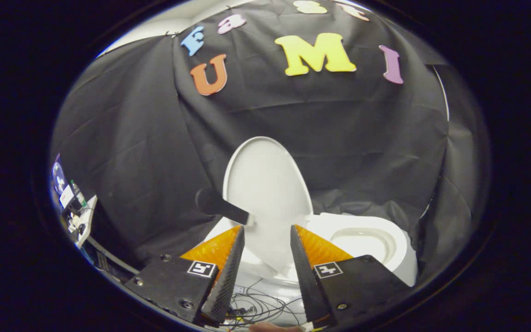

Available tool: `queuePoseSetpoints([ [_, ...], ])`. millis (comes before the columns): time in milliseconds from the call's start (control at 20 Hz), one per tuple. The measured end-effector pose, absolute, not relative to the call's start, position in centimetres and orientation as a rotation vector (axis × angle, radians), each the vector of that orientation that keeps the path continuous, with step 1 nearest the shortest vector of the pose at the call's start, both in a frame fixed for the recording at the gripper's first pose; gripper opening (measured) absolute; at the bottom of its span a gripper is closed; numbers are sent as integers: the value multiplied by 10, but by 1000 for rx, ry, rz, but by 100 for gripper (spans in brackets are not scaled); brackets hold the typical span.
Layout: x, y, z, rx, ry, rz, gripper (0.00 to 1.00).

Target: Open the toilet lid.

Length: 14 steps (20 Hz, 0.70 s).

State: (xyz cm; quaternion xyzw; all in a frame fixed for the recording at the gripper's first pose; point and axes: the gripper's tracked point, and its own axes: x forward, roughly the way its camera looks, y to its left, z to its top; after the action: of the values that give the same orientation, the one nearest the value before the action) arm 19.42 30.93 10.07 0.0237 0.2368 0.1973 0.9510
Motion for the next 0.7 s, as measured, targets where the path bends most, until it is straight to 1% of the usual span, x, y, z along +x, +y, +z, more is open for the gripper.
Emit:
queuePoseSetpoints([
  [200,180,252,90,49,441,335,64],
  [450,144,181,93,30,317,262,64],
  [650,100,137,79,47,263,225,96],
  [700,89,127,79,55,245,216,95],
])
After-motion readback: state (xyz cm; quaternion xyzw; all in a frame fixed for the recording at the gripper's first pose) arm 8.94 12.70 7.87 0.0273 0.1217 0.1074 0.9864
